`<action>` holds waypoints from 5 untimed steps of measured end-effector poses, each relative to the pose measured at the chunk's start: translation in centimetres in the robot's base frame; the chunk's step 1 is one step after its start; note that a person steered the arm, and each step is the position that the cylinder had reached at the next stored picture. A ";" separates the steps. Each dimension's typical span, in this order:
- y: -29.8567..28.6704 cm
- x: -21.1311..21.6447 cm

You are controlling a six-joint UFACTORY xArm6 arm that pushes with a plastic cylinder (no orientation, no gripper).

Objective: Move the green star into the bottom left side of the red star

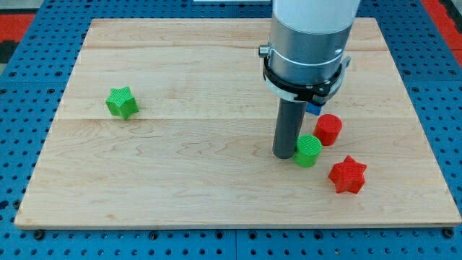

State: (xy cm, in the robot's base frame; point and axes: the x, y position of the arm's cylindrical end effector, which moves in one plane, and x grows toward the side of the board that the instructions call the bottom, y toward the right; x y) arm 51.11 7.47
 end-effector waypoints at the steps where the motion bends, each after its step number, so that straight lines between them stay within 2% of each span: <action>1: 0.5 0.1; 3: 2.7 0.1; 4: -1.2 1.4; 5: -15.0 1.4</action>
State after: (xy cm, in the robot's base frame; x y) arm 52.54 -7.49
